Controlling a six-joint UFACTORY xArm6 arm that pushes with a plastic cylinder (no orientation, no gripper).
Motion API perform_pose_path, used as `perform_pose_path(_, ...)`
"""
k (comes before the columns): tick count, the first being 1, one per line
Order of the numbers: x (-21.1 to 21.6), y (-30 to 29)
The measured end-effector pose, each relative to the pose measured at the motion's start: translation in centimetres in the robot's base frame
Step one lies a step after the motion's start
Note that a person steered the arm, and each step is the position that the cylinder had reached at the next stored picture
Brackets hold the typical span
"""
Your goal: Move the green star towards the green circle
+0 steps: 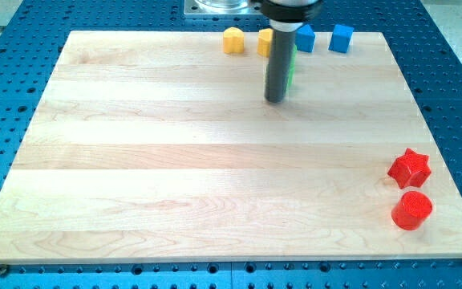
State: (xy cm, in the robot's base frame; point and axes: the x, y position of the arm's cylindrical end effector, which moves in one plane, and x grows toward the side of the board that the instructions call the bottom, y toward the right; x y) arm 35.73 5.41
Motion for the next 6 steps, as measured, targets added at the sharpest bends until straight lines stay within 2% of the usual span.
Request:
perform_pose_path(1,-1.2,-3.4)
perform_pose_path(3,-2.1,3.2)
perform_pose_path(4,-2.1,1.4)
perform_pose_path(5,-4.4,-2.5)
perform_pose_path(6,-6.6,-2.2)
